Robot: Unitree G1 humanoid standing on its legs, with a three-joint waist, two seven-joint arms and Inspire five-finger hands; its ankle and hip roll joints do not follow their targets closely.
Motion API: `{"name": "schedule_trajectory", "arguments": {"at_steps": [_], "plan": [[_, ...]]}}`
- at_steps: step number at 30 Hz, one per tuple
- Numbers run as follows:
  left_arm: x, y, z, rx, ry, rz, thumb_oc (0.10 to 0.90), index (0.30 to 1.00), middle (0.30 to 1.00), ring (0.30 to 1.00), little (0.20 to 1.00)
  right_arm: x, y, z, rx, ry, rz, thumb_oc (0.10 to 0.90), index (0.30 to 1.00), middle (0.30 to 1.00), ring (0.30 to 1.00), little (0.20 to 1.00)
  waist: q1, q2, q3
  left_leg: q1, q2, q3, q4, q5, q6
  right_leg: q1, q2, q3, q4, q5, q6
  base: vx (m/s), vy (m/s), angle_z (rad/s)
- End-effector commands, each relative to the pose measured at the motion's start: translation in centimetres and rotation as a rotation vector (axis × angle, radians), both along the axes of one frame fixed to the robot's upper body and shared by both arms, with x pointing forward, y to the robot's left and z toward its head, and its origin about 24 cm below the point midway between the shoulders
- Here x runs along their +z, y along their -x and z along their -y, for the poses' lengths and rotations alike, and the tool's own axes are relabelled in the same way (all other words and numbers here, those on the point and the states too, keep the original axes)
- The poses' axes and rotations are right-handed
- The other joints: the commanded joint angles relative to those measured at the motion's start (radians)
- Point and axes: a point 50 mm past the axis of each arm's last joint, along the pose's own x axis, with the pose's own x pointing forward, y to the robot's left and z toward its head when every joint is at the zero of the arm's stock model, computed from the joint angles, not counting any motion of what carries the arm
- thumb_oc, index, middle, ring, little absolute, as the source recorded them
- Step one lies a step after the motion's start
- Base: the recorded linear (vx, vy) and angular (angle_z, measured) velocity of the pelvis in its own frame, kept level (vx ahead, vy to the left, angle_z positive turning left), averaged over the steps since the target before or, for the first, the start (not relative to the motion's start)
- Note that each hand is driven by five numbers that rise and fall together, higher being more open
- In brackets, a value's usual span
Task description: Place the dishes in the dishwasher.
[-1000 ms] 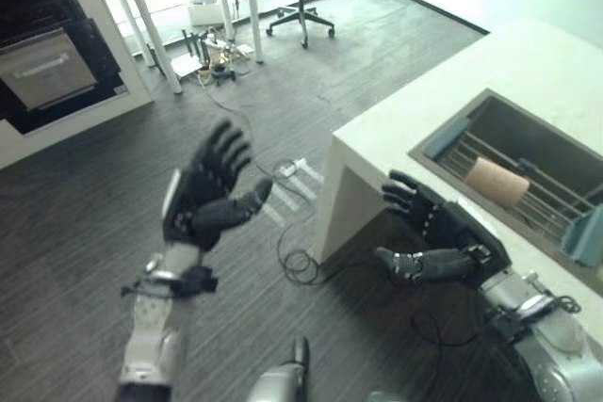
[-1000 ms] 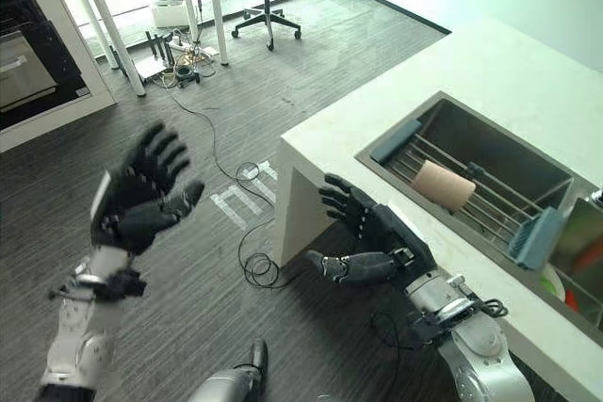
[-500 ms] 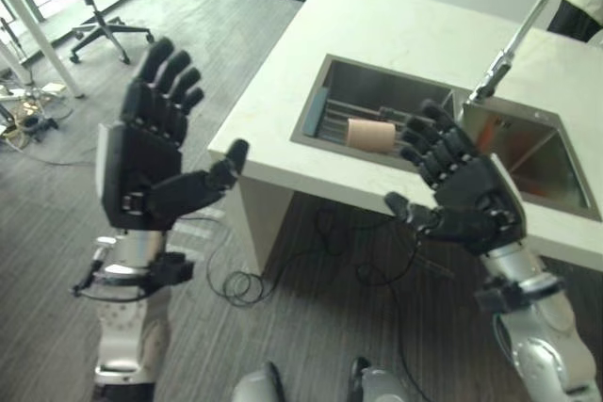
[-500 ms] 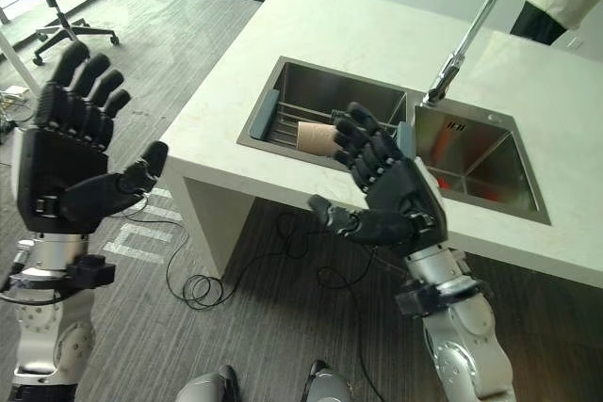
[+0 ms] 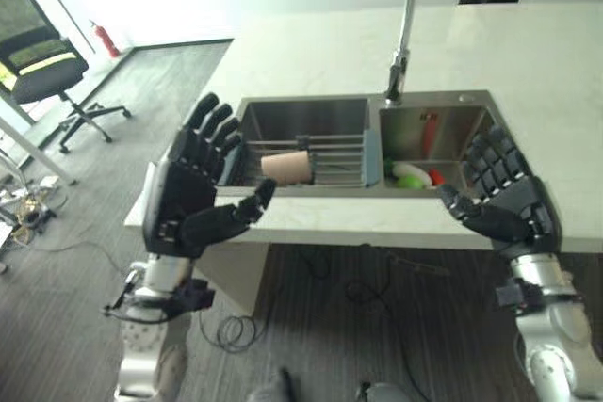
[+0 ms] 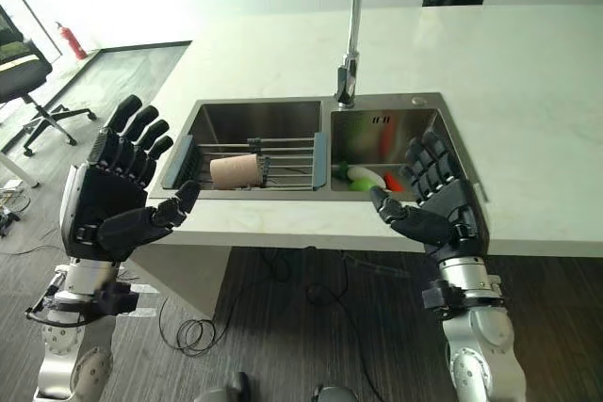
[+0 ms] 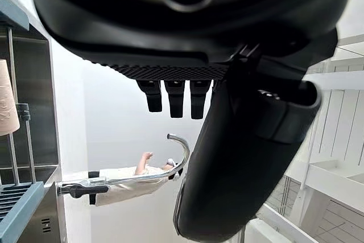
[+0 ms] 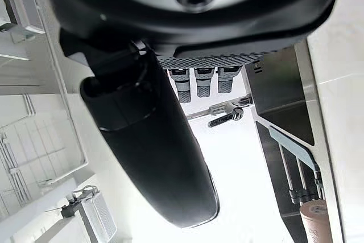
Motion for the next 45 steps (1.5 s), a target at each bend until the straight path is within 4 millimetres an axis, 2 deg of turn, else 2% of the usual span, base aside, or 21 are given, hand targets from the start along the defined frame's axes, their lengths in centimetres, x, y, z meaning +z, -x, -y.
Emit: {"name": "schedule_trajectory", "arguments": {"at_steps": [1, 5, 8, 9, 10, 12, 13, 16, 17, 19, 22, 26, 30, 34, 35, 45], "plan": [[4.7, 0.6, 0.4, -0.043, -0.049, 0.267, 0.800, 0.900, 0.900, 0.900, 0.900, 6.6, -0.5, -1.2, 0.070, 0.061, 0.335, 0.800, 0.900, 0.900, 0.900, 0.900, 0.045, -0.008, -0.016, 0.028, -0.007, 0.016, 0.049, 0.025, -0.008, 0.093, -0.073, 0.051, -0.069, 0.020, 0.135, 0.16, 0.296, -1.23], [5.1, 0.1, 0.2, -0.071, -0.033, 0.262, 0.800, 0.900, 0.900, 0.900, 0.900, 5.9, 0.3, -1.2, 0.086, 0.017, 0.302, 0.800, 0.900, 0.900, 0.900, 0.900, 0.033, -0.016, -0.047, 0.066, -0.033, 0.021, 0.049, -0.009, 0.020, 0.102, -0.127, 0.029, -0.069, 0.031, 0.165, 0.13, 0.275, -0.46], [5.2, -0.6, 1.2, -0.128, -0.055, 0.231, 0.800, 0.900, 0.900, 0.900, 0.900, 5.3, 0.3, -1.6, 0.068, 0.024, 0.280, 0.800, 0.900, 0.900, 0.900, 0.900, 0.039, -0.035, -0.065, 0.074, -0.069, 0.013, 0.049, -0.025, 0.054, 0.135, -0.150, 0.007, -0.069, 0.037, 0.173, 0.14, 0.220, 0.28], [5.1, -0.7, 1.4, -0.138, -0.057, 0.224, 0.800, 0.900, 0.900, 0.900, 0.900, 5.3, 0.2, -1.7, 0.068, 0.013, 0.283, 0.800, 0.900, 0.900, 0.900, 0.900, 0.041, -0.042, -0.065, 0.077, -0.080, 0.011, 0.049, -0.027, 0.062, 0.145, -0.155, -0.007, -0.069, 0.067, 0.177, 0.13, 0.160, 0.23], [5.0, -0.8, 1.5, -0.148, -0.055, 0.217, 0.800, 0.900, 0.900, 0.900, 0.900, 5.3, 0.1, -1.9, 0.071, 0.004, 0.285, 0.800, 0.900, 0.900, 0.900, 0.900, 0.043, -0.046, -0.062, 0.084, -0.094, 0.005, 0.049, -0.031, 0.072, 0.155, -0.161, -0.032, -0.069, 0.124, 0.186, 0.10, 0.117, 0.16], [4.9, -0.9, 1.7, -0.150, -0.061, 0.215, 0.800, 0.900, 0.900, 0.900, 0.900, 5.1, -0.2, -2.5, 0.085, 0.019, 0.283, 0.800, 0.900, 0.900, 0.900, 0.900, 0.033, -0.032, -0.049, 0.115, -0.097, -0.007, 0.049, -0.039, 0.084, 0.164, -0.153, -0.067, -0.069, 0.235, 0.190, 0.13, 0.131, -0.03], [5.1, -1.0, 1.7, -0.145, -0.054, 0.225, 0.800, 0.900, 0.900, 0.900, 0.900, 4.9, -0.3, -2.9, 0.091, 0.036, 0.278, 0.800, 0.900, 0.900, 0.900, 0.900, 0.025, -0.028, -0.040, 0.132, -0.095, -0.012, 0.049, -0.045, 0.085, 0.139, -0.152, -0.072, -0.069, 0.247, 0.184, 0.09, 0.029, -0.11], [5.8, -1.2, 1.7, -0.139, -0.076, 0.264, 0.800, 0.900, 0.900, 0.900, 0.900, 5.1, -0.7, -2.8, 0.100, 0.009, 0.287, 0.800, 0.900, 0.900, 0.900, 0.900, 0.017, -0.042, -0.025, 0.149, -0.079, 0.002, 0.049, -0.058, 0.065, 0.033, -0.188, -0.086, -0.069, 0.177, 0.176, 0.02, -0.162, -0.10], [6.2, -1.2, 1.9, -0.139, -0.098, 0.288, 0.800, 0.900, 0.900, 0.900, 0.900, 5.3, -0.8, -2.7, 0.115, -0.031, 0.296, 0.800, 0.900, 0.900, 0.900, 0.900, 0.002, -0.054, -0.019, 0.160, -0.077, 0.001, 0.049, -0.078, 0.059, -0.032, -0.201, -0.048, -0.069, 0.168, 0.181, 0.04, -0.226, -0.05], [6.2, -1.4, 2.2, -0.148, -0.124, 0.298, 0.800, 0.900, 0.900, 0.900, 0.900, 5.3, -0.6, -2.3, 0.117, -0.028, 0.304, 0.800, 0.900, 0.900, 0.900, 0.900, -0.014, -0.063, -0.022, 0.169, -0.075, 0.000, 0.049, -0.094, 0.066, -0.047, -0.194, -0.002, -0.069, 0.153, 0.191, 0.07, -0.165, 0.15], [5.8, -1.3, 3.3, -0.199, -0.155, 0.257, 0.800, 0.900, 0.900, 0.900, 0.900, 5.8, -0.9, -2.7, 0.143, -0.020, 0.314, 0.800, 0.900, 0.900, 0.900, 0.900, 0.003, -0.063, -0.041, 0.179, -0.062, 0.018, 0.049, -0.102, 0.059, -0.040, -0.191, -0.031, -0.069, 0.134, 0.190, 0.05, -0.152, 0.43], [5.0, -1.6, 3.2, -0.179, -0.260, 0.179, 0.800, 0.900, 0.900, 0.900, 0.900, 6.1, -1.2, -2.9, 0.148, 0.009, 0.300, 0.800, 0.900, 0.900, 0.900, 0.900, 0.009, -0.051, -0.068, 0.195, -0.055, 0.018, 0.049, -0.115, 0.056, -0.025, -0.163, -0.018, -0.069, 0.109, 0.174, 0.09, -0.115, -0.15], [4.1, -2.1, 2.3, -0.121, -0.395, 0.073, 0.800, 0.900, 0.900, 0.900, 0.900, 6.1, -1.2, -2.2, 0.127, 0.053, 0.266, 0.800, 0.900, 0.900, 0.900, 0.900, -0.002, -0.028, -0.080, 0.200, -0.035, 0.021, 0.049, -0.110, 0.042, -0.013, -0.143, -0.012, -0.069, 0.089, 0.164, 0.08, -0.081, -0.19], [4.7, -2.8, 1.9, -0.085, -0.545, 0.056, 0.800, 0.900, 0.900, 0.900, 0.900, 6.4, -1.4, -2.0, 0.126, 0.086, 0.253, 0.800, 0.900, 0.900, 0.900, 0.900, -0.019, -0.013, -0.082, 0.203, -0.023, 0.018, 0.049, -0.108, 0.031, -0.012, -0.138, 0.000, -0.069, 0.083, 0.165, 0.04, -0.050, -0.03], [5.2, -3.3, 1.3, -0.053, -0.609, 0.043, 0.800, 0.900, 0.900, 0.900, 0.900, 6.5, -1.4, -1.9, 0.136, 0.112, 0.241, 0.800, 0.900, 0.900, 0.900, 0.900, -0.029, -0.003, -0.086, 0.207, -0.021, 0.018, 0.049, -0.110, 0.027, -0.011, -0.137, 0.008, -0.069, 0.079, 0.168, 0.03, -0.037, 0.02], [6.6, -5.8, -0.9, 0.111, -0.877, -0.036, 0.800, 0.900, 0.900, 0.900, 0.900, 6.6, -2.0, -2.0, 0.175, 0.210, 0.201, 0.800, 0.900, 0.900, 0.900, 0.900, -0.067, 0.027, -0.092, 0.228, -0.019, 0.038, 0.049, -0.121, 0.021, -0.002, -0.130, 0.036, -0.069, 0.072, 0.172, 0.01, 0.000, -0.04]]}}
